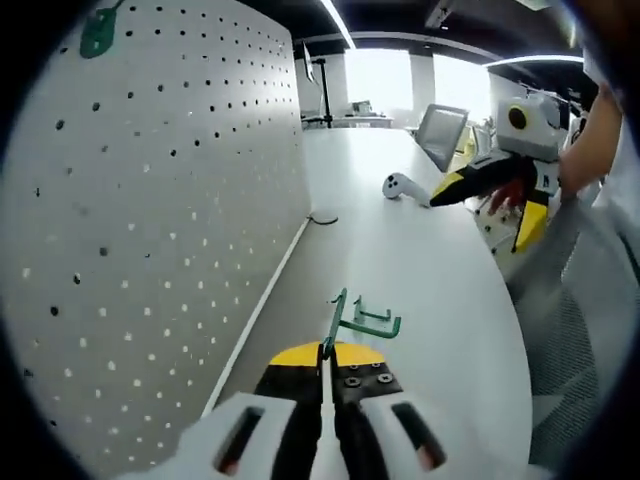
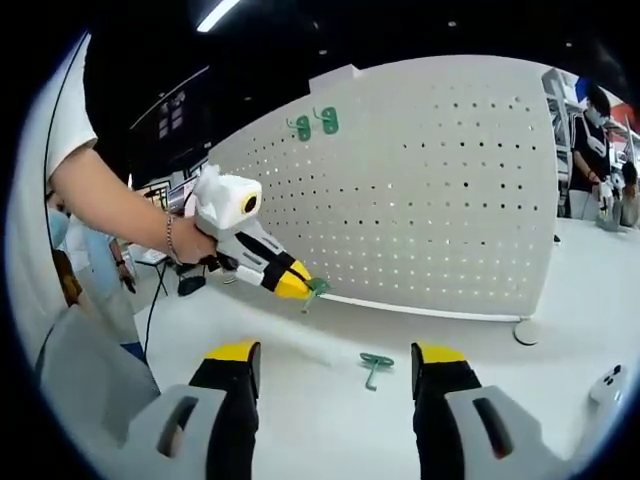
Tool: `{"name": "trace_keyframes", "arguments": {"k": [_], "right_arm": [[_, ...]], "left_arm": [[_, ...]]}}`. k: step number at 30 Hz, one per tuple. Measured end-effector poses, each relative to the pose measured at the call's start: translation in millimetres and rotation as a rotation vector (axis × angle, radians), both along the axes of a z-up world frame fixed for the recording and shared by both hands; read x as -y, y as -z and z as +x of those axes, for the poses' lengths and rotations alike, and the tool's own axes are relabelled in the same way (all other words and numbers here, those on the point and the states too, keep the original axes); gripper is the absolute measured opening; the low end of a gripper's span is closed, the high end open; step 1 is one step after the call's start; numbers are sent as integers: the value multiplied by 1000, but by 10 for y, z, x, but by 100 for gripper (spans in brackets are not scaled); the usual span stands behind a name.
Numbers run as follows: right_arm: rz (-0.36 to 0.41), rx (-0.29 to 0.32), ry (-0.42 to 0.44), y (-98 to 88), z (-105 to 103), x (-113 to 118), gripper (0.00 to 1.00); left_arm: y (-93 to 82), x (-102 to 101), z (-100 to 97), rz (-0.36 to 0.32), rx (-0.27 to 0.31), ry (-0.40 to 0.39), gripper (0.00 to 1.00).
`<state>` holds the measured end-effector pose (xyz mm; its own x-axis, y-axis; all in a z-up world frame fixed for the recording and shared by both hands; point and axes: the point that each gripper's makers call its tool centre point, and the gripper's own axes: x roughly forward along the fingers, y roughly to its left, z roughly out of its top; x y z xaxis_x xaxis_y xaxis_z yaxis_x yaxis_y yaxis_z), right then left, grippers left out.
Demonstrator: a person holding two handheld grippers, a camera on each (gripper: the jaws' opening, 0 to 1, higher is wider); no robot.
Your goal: Insert the hook assembly into the mounting plate slot until the hook locks in place.
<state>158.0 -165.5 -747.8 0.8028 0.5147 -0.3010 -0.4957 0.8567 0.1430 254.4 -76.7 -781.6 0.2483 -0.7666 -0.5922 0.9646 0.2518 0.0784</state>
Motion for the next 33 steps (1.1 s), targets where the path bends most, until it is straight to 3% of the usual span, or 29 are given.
{"name": "trace_keyframes", "arguments": {"k": [10,16,33], "right_arm": [[6,4,-3,-14,-4,-6,59],[15,9,0,-33,-1,0,59],[18,14,-9,-47,-7,-22,59]], "left_arm": [[-239,-24,-18,-77,32,-35,1],[-320,-68,-20,-123,17,-76,1],[-637,-134,-193,-230,58,-120,1]]}}
